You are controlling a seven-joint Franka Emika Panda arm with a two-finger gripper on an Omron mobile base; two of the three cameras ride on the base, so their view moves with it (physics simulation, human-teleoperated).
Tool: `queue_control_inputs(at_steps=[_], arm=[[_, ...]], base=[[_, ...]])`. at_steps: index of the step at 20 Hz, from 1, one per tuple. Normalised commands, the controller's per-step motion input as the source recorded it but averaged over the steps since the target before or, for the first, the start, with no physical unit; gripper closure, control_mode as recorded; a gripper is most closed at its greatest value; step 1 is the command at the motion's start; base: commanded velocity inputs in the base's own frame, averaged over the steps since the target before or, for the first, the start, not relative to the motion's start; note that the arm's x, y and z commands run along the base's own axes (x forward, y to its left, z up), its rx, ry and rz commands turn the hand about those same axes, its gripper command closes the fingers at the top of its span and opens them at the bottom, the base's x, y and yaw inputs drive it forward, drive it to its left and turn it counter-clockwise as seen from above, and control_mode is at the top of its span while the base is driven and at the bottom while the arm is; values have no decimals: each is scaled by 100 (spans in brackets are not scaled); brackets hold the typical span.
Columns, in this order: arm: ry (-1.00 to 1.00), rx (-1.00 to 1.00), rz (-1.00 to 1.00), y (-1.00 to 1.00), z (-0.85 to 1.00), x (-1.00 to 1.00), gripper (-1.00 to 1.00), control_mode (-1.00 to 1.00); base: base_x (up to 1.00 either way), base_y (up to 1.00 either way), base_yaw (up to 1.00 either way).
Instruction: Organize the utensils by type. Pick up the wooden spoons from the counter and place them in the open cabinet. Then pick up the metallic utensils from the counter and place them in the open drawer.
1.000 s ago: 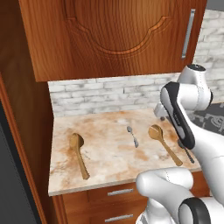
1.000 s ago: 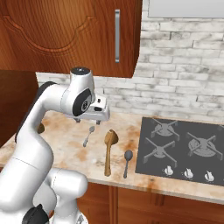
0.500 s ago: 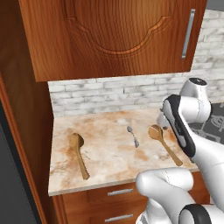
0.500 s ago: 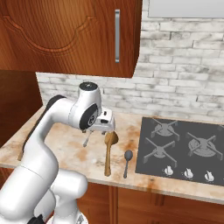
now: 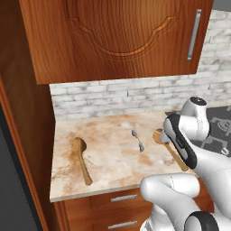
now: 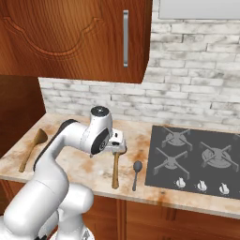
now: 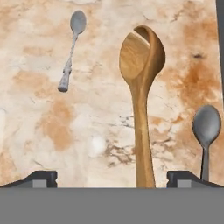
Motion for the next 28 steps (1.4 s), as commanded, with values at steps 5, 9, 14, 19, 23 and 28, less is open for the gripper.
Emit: queue_control_inputs(at_steps=[5,9,14,19,23,28], arm=[[6,0,11,-8,-52,30,-100,-100],[10,0,9,-11,-42,30,-100,-100],[2,0,8,-22,-32,26,-100,-100],[2,0,6,-15,-30,27,-100,-100],[6,0,1,0,-33,28,-100,-100],[10,0,5,-1,-29,29,-100,-100]], base=[[0,0,0],[0,0,0],[0,0,0],[0,0,0],[0,0,0],[0,0,0]])
